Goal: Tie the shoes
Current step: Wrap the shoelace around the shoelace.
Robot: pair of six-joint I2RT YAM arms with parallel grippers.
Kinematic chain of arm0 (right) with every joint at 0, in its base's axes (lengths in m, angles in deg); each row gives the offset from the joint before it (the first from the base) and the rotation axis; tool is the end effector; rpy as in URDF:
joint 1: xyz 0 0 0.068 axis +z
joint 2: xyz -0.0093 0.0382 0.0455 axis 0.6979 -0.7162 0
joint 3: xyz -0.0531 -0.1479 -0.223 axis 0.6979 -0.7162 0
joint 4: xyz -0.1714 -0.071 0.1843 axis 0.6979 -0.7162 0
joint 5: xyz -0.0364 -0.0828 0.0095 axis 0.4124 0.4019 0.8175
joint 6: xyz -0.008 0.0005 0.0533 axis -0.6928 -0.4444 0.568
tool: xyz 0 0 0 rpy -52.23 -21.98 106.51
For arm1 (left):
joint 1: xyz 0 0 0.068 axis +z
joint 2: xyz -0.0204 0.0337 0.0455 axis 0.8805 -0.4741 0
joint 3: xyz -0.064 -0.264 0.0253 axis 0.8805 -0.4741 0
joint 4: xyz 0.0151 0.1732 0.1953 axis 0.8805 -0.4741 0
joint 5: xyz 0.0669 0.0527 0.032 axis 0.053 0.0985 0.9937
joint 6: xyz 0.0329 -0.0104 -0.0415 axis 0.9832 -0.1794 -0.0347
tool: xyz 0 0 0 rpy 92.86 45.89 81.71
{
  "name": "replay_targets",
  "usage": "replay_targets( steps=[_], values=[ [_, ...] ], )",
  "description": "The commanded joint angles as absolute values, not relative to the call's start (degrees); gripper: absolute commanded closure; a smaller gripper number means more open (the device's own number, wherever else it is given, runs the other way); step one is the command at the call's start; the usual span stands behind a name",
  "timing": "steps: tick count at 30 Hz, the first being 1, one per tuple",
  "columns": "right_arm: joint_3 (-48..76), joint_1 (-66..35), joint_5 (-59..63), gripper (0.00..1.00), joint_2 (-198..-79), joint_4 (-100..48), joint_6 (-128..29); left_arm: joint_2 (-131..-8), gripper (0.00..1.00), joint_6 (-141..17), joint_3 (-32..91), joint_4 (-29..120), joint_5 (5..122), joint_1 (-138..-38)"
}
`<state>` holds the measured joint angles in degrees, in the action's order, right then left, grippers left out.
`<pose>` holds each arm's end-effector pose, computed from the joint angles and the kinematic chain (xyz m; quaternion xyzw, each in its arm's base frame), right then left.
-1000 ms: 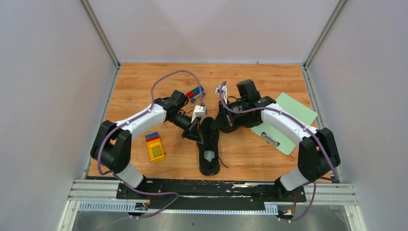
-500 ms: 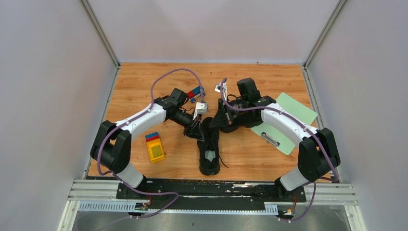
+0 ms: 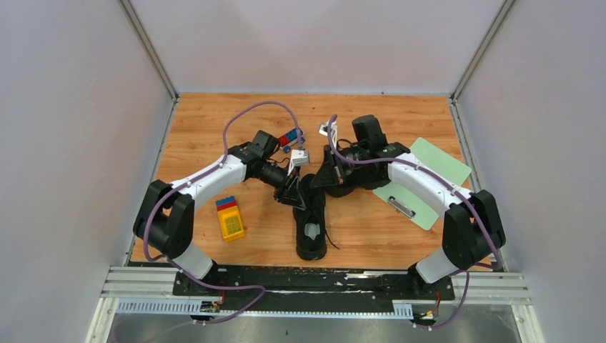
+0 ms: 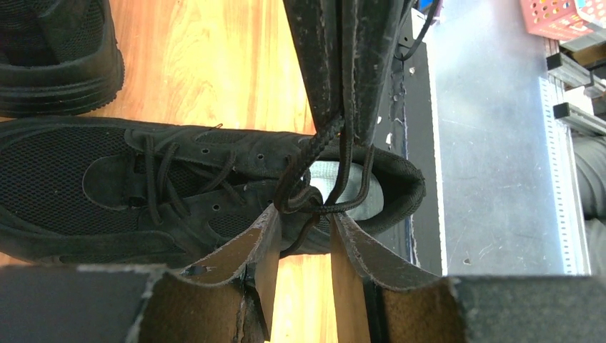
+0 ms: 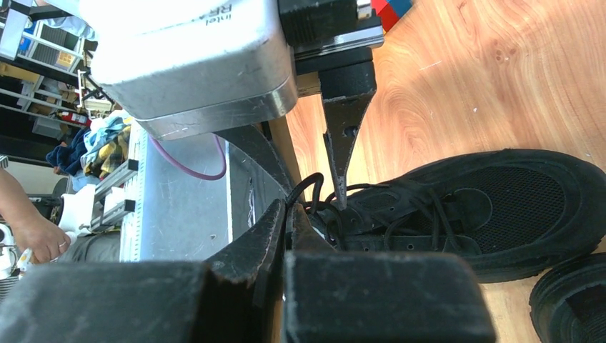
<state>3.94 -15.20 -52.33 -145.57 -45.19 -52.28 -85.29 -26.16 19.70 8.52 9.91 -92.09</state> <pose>0.2710 0.1864 0.2791 -0.3739 0.7198 0.5494 0.2010 0.2497 -0.1829 0.2316 0.4865 0.6879 -0.5117 0.1683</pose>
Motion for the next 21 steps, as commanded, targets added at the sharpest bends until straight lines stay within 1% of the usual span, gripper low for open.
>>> replay_targets(
  steps=[1,7,14,20,21],
  values=[
    [3.86,-15.5,-51.32,1.0,-144.66,-43.11,-51.56,-83.43,0.61,-30.77,18.61,11.63,9.74,-92.6],
    [3.38,-15.52,-49.54,1.0,-144.53,-43.03,-51.13,-83.27,0.6,-35.28,17.48,13.38,13.37,-93.49],
    [3.6,-15.52,-48.96,1.0,-144.4,-43.02,-50.93,-83.8,0.59,-39.43,18.79,11.98,13.49,-93.84],
    [3.29,-15.54,-48.52,1.0,-144.36,-42.78,-50.68,-83.72,0.61,-45.44,18.46,13.87,17.0,-93.82],
    [3.25,-15.5,-48.5,1.0,-144.27,-42.78,-50.61,-83.82,0.63,-47.11,18.24,14.68,16.96,-93.84]
  ],
)
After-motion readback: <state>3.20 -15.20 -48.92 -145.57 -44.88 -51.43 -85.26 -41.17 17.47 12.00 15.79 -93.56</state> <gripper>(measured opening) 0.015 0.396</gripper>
